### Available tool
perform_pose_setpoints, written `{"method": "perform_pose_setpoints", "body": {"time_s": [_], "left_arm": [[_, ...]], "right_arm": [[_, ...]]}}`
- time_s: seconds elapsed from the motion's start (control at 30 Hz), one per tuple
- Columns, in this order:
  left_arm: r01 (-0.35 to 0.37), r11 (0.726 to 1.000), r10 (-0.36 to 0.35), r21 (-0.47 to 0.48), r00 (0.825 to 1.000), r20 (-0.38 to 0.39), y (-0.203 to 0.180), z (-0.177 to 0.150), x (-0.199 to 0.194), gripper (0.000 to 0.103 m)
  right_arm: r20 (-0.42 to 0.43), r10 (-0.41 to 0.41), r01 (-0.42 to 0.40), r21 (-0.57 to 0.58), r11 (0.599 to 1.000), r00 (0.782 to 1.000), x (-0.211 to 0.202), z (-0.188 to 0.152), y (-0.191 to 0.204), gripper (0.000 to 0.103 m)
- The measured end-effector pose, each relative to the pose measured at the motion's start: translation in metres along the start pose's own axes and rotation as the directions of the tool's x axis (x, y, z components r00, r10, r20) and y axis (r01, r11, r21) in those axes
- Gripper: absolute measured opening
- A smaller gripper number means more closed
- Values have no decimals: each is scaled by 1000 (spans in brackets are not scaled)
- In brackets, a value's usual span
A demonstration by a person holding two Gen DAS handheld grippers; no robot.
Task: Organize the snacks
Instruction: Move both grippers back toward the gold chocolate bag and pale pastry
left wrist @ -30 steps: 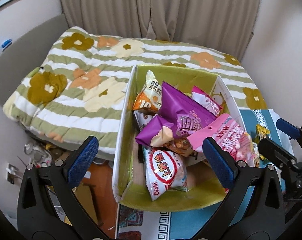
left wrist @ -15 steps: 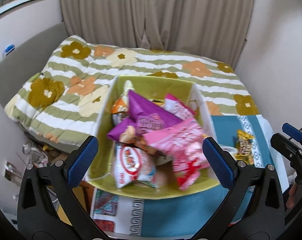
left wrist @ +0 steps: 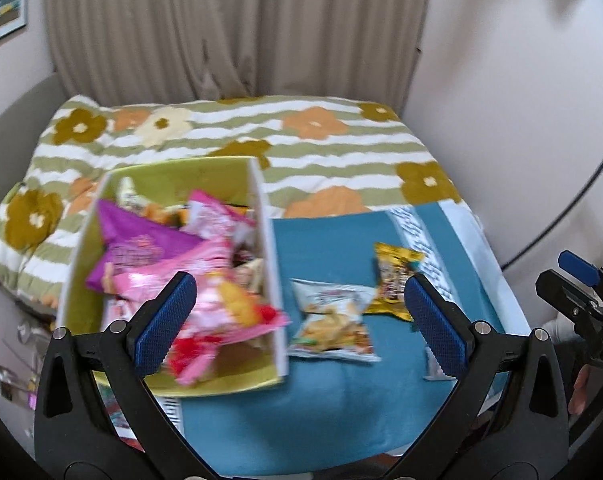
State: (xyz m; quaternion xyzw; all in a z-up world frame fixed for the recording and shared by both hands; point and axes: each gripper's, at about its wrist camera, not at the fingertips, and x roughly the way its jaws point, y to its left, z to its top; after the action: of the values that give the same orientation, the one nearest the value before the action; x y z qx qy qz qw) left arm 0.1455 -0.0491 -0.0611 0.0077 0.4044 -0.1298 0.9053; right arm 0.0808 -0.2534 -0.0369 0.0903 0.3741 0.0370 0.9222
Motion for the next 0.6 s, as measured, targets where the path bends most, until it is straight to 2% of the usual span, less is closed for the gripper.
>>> {"method": "perform_pose_setpoints", "body": {"time_s": [0.17,0.37,0.6], "left_arm": [[63,997,-61,39,997,-53,-42,3,23,103],[126,985,-110,115,985,-136,-85,5,56,103],[148,960,-92,237,968,-233,-120,-1,110,103]], "right_arm": [[-24,-57,58,59,997,998,-9,-14,-39,102],[-57,-98,105,137,985,994,-13,-32,-70,102],[-67,-108,123,280,952,992,-6,-52,-99,102]]}}
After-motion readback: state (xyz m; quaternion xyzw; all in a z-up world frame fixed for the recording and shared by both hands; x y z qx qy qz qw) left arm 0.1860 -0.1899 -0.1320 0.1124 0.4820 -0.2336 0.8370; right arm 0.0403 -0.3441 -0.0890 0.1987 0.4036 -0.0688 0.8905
